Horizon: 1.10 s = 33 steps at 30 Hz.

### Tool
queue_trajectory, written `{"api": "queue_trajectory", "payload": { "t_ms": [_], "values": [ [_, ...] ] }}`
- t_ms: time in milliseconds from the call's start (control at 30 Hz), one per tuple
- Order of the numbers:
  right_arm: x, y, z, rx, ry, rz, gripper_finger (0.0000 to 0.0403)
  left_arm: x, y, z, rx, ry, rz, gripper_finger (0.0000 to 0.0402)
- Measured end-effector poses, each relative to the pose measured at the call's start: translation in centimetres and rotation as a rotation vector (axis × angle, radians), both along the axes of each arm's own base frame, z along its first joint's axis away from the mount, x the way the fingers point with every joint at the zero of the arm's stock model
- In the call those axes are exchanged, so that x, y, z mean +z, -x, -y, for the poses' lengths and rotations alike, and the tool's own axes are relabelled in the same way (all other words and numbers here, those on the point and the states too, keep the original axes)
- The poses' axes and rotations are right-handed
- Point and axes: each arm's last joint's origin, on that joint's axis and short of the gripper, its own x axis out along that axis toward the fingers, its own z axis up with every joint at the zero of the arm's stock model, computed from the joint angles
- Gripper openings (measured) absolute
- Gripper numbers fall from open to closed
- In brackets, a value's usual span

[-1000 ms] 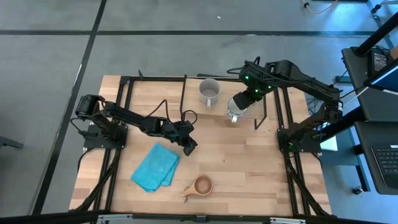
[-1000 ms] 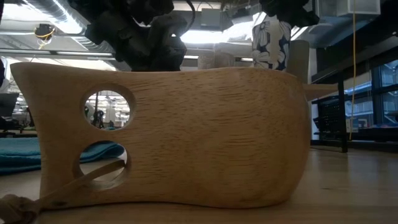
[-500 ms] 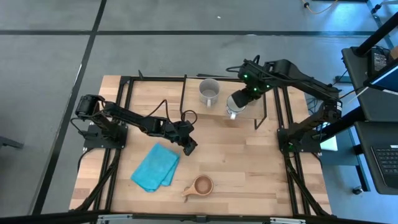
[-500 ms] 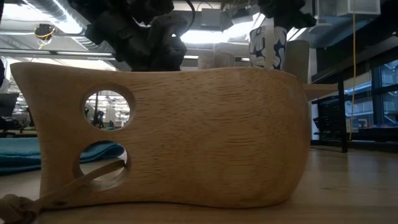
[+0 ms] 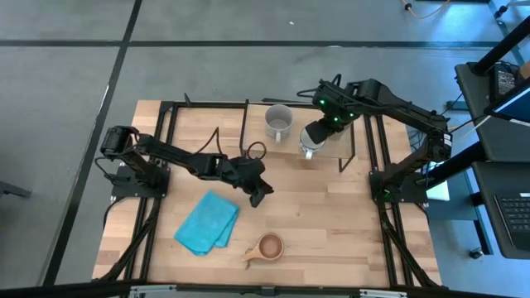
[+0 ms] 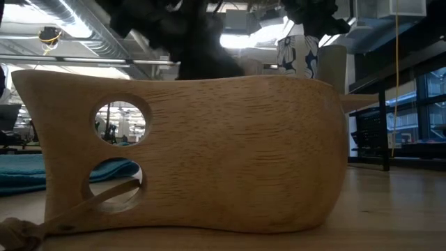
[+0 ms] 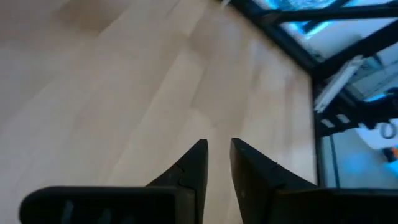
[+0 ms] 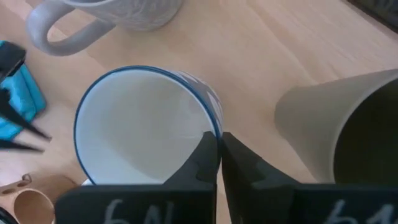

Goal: Stack small to large cups/mugs on shelf
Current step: Put the blue mug on the shelf

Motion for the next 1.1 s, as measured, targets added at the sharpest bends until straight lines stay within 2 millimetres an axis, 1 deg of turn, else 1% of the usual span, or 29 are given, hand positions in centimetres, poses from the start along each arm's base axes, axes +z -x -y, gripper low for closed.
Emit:
{"api": "queue_trajectory", "payload": {
  "t_ms": [100,200,300,433,500,867,1100],
  "values": [
    [0.0,0.0,0.1,-0.005,0.001,0.0,0.0009,2.0,-0.9,-0.2,-0.026,-0.045,0.016,0.0064],
    [0.0,0.0,0.2,-0.008,0.008,0.002,0.0009,3.6,-1.4,-0.7,-0.034,-0.107,-0.01,0.0064],
    [0.0,0.0,0.2,-0.008,0.008,0.004,0.0009,4.8,-1.7,-1.1,-0.038,-0.159,-0.03,0.0064],
    [0.0,-0.2,0.3,-0.011,0.017,0.009,0.0009,5.9,-1.9,-1.2,-0.042,-0.207,-0.042,0.0064],
    [-0.2,-0.4,0.4,-0.015,0.028,0.0,0.0009,6.2,-1.9,-1.2,-0.046,-0.214,-0.039,0.0064],
    [-0.7,-1.0,0.6,0.005,0.036,-0.024,0.0012,5.9,-1.7,-1.0,-0.04,-0.227,-0.074,0.0064],
    [-0.8,-1.0,0.7,-0.004,0.075,-0.04,0.0048,5.9,-1.7,-1.0,-0.039,-0.228,-0.077,0.0064]
  ]
}}
